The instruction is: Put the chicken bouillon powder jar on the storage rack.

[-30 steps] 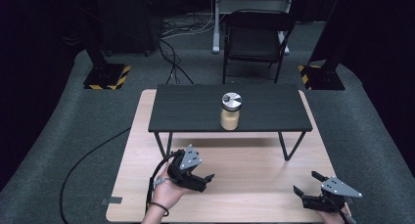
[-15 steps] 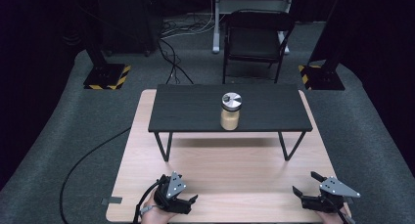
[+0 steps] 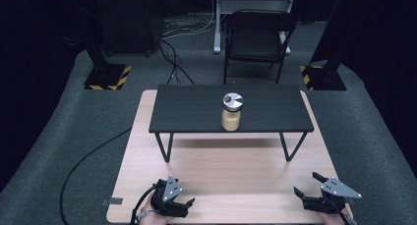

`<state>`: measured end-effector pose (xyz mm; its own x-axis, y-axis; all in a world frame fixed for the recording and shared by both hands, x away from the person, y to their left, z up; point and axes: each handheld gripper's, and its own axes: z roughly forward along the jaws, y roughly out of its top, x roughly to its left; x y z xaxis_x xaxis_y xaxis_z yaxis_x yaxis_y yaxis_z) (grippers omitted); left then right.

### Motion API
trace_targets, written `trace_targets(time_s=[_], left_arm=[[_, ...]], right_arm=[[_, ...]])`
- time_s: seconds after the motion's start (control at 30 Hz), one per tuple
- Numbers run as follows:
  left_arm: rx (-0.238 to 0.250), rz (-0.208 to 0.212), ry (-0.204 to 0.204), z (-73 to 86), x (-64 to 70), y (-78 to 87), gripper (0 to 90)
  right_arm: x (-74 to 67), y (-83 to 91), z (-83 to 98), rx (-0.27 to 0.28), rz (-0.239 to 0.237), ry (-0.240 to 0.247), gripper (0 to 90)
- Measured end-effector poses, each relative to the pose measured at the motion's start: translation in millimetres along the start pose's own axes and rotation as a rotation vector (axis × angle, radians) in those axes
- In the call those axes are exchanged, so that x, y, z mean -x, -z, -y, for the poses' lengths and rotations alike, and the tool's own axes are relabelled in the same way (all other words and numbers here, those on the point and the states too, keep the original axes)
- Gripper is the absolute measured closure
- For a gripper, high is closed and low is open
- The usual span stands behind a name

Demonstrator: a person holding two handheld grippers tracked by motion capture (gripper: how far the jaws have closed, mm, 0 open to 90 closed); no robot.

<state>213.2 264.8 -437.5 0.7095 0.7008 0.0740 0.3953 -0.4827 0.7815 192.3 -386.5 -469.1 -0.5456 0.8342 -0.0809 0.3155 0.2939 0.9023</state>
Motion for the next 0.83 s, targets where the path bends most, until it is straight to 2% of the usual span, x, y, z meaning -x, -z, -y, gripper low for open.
trace_targets(time_s=[0.07,0.23,0.53,0.83], left_arm=[[0.004,0.016,0.008,1.4,-2.8,-0.6,12.3],[0.006,0.020,0.015,2.2,-3.9,-0.6,12.4],[-0.008,0.026,0.001,-0.2,-3.2,-2.9,12.6],[-0.011,0.027,0.015,0.3,-4.3,-1.8,12.5]], right_arm=[[-0.3,-0.3,-0.2,0.001,0.000,0.002,7.7],[-1.4,-1.0,-1.1,-0.005,-0.002,0.011,7.7],[-2.2,-1.1,-2.1,-0.012,0.002,0.020,7.7],[-0.6,-0.4,-1.6,-0.011,0.010,0.018,7.7]])
